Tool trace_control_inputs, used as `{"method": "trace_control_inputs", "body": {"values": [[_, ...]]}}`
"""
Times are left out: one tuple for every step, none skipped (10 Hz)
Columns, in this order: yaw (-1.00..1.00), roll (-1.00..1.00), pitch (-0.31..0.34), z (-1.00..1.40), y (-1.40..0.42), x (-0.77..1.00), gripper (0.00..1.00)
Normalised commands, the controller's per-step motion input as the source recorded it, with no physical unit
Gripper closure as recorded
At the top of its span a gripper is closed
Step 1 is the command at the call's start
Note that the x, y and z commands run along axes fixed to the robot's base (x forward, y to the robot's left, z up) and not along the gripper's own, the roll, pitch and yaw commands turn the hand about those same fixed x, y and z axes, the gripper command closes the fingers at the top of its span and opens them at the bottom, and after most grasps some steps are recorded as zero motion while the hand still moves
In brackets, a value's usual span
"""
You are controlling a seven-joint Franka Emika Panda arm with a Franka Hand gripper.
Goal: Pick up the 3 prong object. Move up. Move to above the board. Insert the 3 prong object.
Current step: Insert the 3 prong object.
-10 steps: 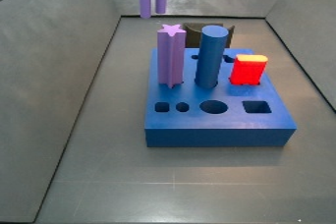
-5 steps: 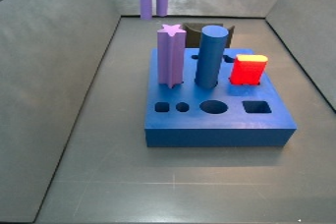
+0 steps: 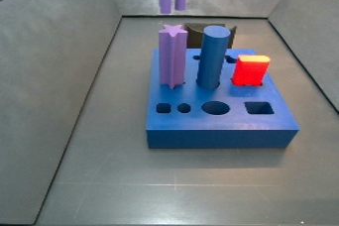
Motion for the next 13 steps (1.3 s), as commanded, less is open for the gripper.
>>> {"method": "trace_control_inputs", "body": {"values": [[0.16, -0.22, 0.061, -0.01, 0.38, 0.35, 1.0], [0.2, -0.25, 0.023, -0.07, 0.32, 0.29, 1.0], [0.33, -0.22, 0.019, -0.16, 0.23, 0.33, 1.0], [0.41, -0.22, 0.024, -0.2, 0.21, 0.33, 1.0], [0.46, -0.2, 0.014, -0.26, 0.17, 0.32, 1.0], [0.51, -0.16, 0.014, -0.23, 0.15, 0.28, 1.0], [0.55, -0.14, 0.0, -0.2, 0.15, 0.25, 1.0], [0.63, -0.1, 0.0, -0.19, 0.15, 0.16, 1.0], [0.67, -0.06, 0.0, -0.2, 0.16, 0.12, 1.0], [0.62, -0.06, -0.007, -0.21, 0.15, 0.09, 1.0], [0.57, -0.08, -0.01, -0.27, 0.08, 0.13, 1.0], [0.59, -0.08, 0.0, -0.3, 0.16, 0.18, 1.0], [0.43, -0.1, -0.011, -0.23, 0.09, 0.07, 1.0]]}}
